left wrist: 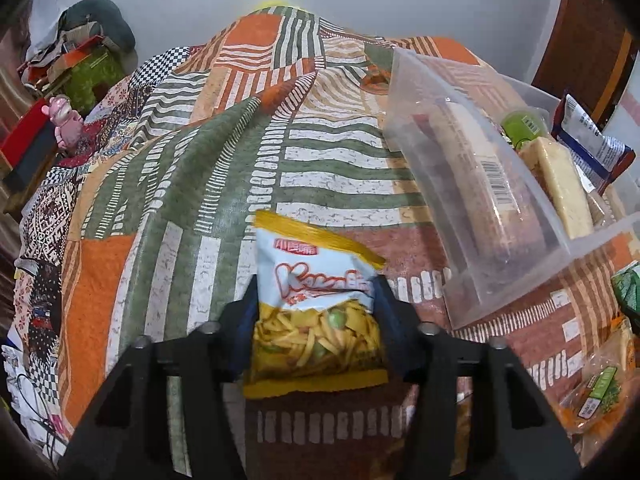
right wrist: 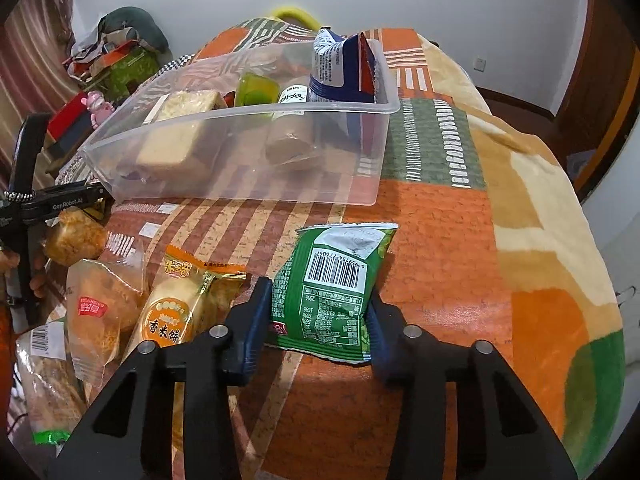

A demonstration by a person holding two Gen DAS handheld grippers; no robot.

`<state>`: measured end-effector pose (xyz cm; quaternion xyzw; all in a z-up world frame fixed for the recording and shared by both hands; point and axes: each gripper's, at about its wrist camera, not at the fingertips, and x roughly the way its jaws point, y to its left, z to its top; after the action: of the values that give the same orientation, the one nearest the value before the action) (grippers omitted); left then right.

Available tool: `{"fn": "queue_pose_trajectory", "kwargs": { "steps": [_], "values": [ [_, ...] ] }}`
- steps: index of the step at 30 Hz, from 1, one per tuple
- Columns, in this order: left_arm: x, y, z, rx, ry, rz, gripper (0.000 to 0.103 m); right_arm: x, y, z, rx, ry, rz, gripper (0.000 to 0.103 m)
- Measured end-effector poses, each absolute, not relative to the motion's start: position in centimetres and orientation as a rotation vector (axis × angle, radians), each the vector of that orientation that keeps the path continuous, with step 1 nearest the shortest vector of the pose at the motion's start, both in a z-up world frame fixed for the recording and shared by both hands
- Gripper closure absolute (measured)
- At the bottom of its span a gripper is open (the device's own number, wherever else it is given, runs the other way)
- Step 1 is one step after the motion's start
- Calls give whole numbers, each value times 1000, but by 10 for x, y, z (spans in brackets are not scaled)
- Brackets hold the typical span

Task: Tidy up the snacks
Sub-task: 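Grasp yellow fries bag with left tool while right tool grasps green packet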

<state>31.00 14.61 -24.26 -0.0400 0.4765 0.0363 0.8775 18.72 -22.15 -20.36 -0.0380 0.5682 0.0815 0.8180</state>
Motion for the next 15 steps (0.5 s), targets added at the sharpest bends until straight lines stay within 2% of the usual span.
{"fn": "queue_pose_trajectory", "kwargs": {
  "steps": [6, 15],
  "values": [
    [298, 148, -237, -91, 992, 71, 58, 189, -225, -197, -57, 1205, 188, 77],
    [279, 148, -199, -109, 916, 72, 59, 191, -232, -177, -65, 1149, 179, 78]
  ]
}}
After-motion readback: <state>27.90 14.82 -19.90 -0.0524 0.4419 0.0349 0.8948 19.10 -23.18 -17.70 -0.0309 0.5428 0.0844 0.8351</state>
